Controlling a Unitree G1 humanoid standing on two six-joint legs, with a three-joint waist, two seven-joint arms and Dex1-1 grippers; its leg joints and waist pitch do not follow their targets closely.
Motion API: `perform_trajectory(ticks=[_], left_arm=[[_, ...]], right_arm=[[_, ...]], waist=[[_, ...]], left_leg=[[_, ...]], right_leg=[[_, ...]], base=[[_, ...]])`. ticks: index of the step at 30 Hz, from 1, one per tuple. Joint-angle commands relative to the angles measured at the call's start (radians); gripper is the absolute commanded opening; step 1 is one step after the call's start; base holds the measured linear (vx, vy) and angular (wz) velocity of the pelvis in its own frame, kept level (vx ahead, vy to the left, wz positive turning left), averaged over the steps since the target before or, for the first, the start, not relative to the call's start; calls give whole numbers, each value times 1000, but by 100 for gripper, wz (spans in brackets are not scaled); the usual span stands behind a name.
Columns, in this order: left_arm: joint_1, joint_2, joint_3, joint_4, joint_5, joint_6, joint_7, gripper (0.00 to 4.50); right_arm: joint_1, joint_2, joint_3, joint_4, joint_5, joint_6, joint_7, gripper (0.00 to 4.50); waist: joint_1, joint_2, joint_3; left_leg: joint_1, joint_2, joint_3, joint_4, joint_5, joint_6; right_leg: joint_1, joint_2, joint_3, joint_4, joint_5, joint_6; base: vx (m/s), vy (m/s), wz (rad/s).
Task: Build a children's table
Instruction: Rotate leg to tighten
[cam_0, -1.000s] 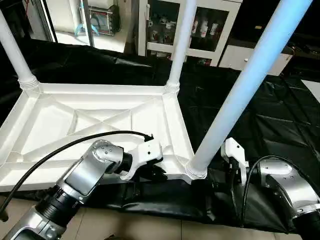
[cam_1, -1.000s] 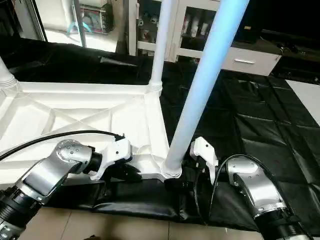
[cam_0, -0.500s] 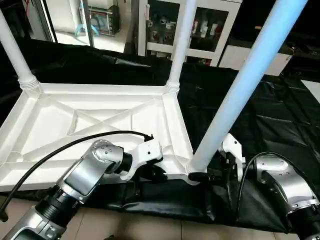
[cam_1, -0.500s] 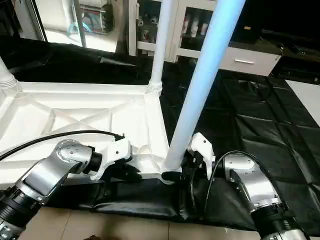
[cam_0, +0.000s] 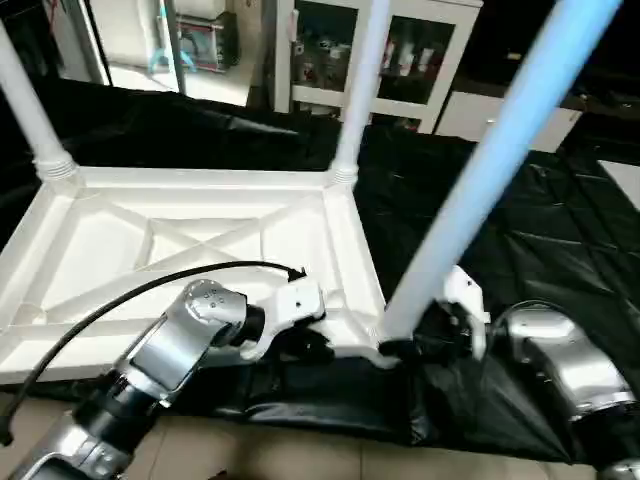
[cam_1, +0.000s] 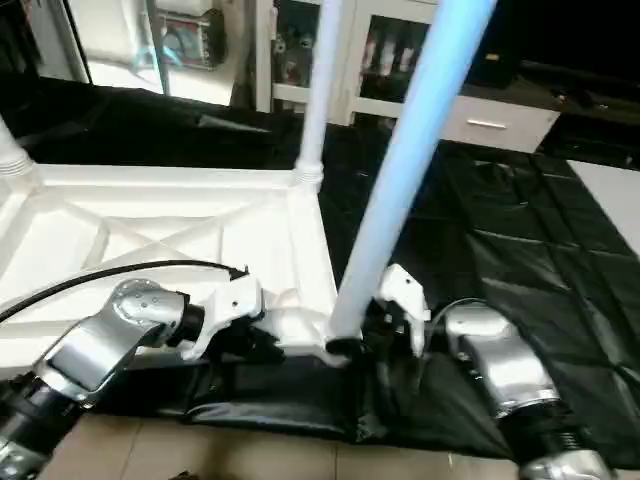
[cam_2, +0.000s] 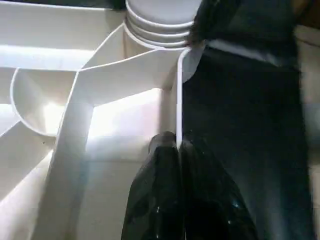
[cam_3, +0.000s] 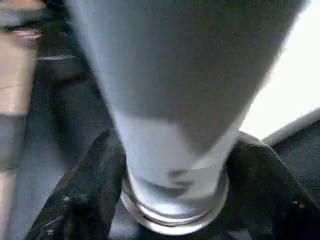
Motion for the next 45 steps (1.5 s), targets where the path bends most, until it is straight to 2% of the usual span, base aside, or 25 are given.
perform_trajectory(ticks=[1, 4, 6, 7, 8, 9, 13, 15, 17, 19, 20, 22, 24, 27, 28, 30, 31, 33, 34, 35, 37, 38, 41, 43, 45], left_arm=[[-36, -83, 44, 99, 23, 41, 161, 0], [-84, -158, 97, 179, 29, 85, 286, 0], [-114, -191, 118, 225, 38, 94, 352, 0], [-128, -207, 128, 247, 43, 91, 386, 0], [-152, -234, 147, 286, 48, 81, 444, 0], [-168, -257, 165, 313, 50, 65, 491, 0], [-228, -346, 215, 405, 53, 11, 632, 0], [-249, -370, 224, 430, 56, -2, 664, 0], [-258, -377, 230, 441, 55, -13, 681, 0], [-266, -376, 234, 453, 58, -24, 694, 0], [-268, -370, 237, 461, 61, -31, 696, 0], [-268, -366, 240, 464, 62, -35, 697, 0], [-271, -363, 242, 480, 65, -44, 697, 0], [-274, -358, 239, 490, 68, -53, 691, 0], [-274, -351, 230, 495, 72, -72, 680, 0], [-275, -346, 221, 500, 77, -93, 666, 0], [-277, -344, 218, 503, 78, -100, 662, 0], [-280, -341, 206, 511, 82, -123, 646, 0], [-281, -340, 202, 515, 82, -131, 640, 0], [-283, -341, 196, 520, 84, -144, 632, 0], [-288, -346, 185, 534, 86, -168, 618, 0], [-291, -350, 177, 543, 87, -180, 609, 0], [-300, -358, 164, 566, 83, -207, 597, 0], [-313, -369, 153, 601, 83, -262, 577, 0], [-326, -383, 149, 633, 88, -317, 554, 0]], right_arm=[[-14, 53, -25, 80, -62, 47, -193, 274], [-35, 143, -60, 104, -56, 94, -351, 267], [-56, 198, -82, 132, -63, 111, -470, 265], [-67, 223, -91, 149, -67, 116, -523, 264], [-88, 265, -110, 184, -68, 123, -616, 263], [-103, 296, -131, 210, -63, 123, -681, 263], [-165, 424, -207, 300, -25, 89, -873, 262], [-186, 459, -197, 308, -52, 54, -917, 261], [-195, 473, -189, 307, -65, 38, -926, 261], [-205, 480, -192, 316, -72, 16, -939, 261], [-210, 478, -197, 325, -78, -4, -941, 261], [-210, 477, -203, 323, -72, -14, -930, 261], [-209, 474, -211, 323, -67, -37, -918, 261], [-201, 466, -216, 305, -57, -52, -897, 261], [-178, 450, -224, 258, -40, -61, -868, 261], [-158, 434, -228, 217, -31, -62, -850, 261], [-154, 430, -231, 209, -30, -64, -845, 317], [-120, 402, -235, 143, -37, -56, -845, 331], [-107, 391, -236, 120, -40, -53, -844, 331], [-86, 378, -236, 85, -45, -50, -845, 337], [-43, 356, -235, 19, -57, -31, -851, 358], [-17, 342, -229, -17, -71, -17, -855, 368], [37, 317, -213, -83, -89, 6, -853, 384], [83, 307, -208, -133, -97, 24, -851, 404], [122, 303, -207, -171, -106, 41, -853, 404]], waist=[[-8, 2, -40], [-11, 5, -41], [-17, 2, -41], [-19, 4, -42], [-23, 6, -49], [-25, 7, -48], [-29, 7, -49], [-22, 5, -53], [-16, 4, -57], [-15, 0, -58], [-10, 0, -63], [-3, 1, -64], [1, 1, -60], [2, 1, -57], [2, 3, -55], [5, 3, -55], [6, 2, -55], [13, 4, -54], [11, 4, -52], [-5, 3, -52], [-7, 4, -54], [-9, 5, -56], [-3, 3, -54], [1, 10, -52], [8, 7, -50]], left_leg=[[12, 44, -29, -77, -307, -20], [11, 43, -33, -79, -322, -24], [8, 42, -35, -79, -329, -23], [8, 41, -35, -79, -325, -25], [6, 41, -36, -78, -299, -29], [6, 41, -33, -79, -297, -27], [7, 40, -31, -79, -305, -27], [7, 41, -27, -77, -261, -24], [2, 41, -23, -74, -187, -2], [-1, 40, -20, -72, -146, 12], [-1, 37, -16, -66, -85, 37], [-4, 36, -14, -63, -35, 67], [-1, 37, -11, -64, -48, 80], [-1, 40, -12, -67, -93, 69], [1, 41, -13, -70, -122, 52], [2, 42, -13, -70, -122, 51], [2, 42, -13, -70, -120, 52], [1, 40, -11, -69, -115, 58], [-8, 39, -15, -71, -120, 63], [-24, 38, -25, -80, -126, 52], [-17, 39, -25, -77, -133, 39], [-4, 39, -20, -70, -109, 43], [-6, 38, -17, -68, -85, 69], [-3, 40, -17, -70, -112, 74], [4, 39, -13, -69, -129, 74]], right_leg=[[28, -69, 50, -101, -470, -125], [27, -71, 48, -108, -512, -94], [25, -70, 46, -112, -526, -80], [23, -71, 47, -112, -522, -79], [25, -70, 48, -105, -462, -92], [23, -67, 49, -104, -431, -98], [19, -68, 50, -102, -418, -102], [21, -68, 53, -93, -328, -115], [30, -65, 55, -76, -201, -138], [33, -64, 56, -68, -139, -152], [38, -64, 57, -56, -60, -174], [42, -64, 58, -50, 4, -191], [40, -64, 58, -54, -13, -199], [40, -66, 57, -62, -89, -190], [38, -66, 58, -68, -138, -173], [38, -66, 59, -67, -137, -166], [38, -65, 59, -67, -132, -164], [37, -64, 59, -72, -140, -154], [43, -65, 60, -72, -144, -139], [54, -64, 54, -72, -191, -113], [50, -67, 54, -81, -231, -93], [40, -63, 59, -74, -162, -121], [41, -62, 59, -69, -102, -153], [38, -65, 59, -74, -143, -162], [31, -62, 60, -84, -168, -147]], base=[[0, 0, 0], [0, 0, 0], [0, 0, 0], [0, 0, 0], [0, 0, 0], [0, 0, 0], [0, 0, 0], [0, 0, 0], [51, 0, 5], [56, 0, 2], [53, -1, 1], [0, 0, 0], [0, 0, 0], [0, 0, 0], [0, 0, 0], [0, 0, 0], [0, 0, 0], [0, 0, 0], [0, 0, 0], [0, 0, 0], [0, 0, 0], [0, 0, 0], [0, 0, 0], [0, 0, 0], [0, 0, 0]])
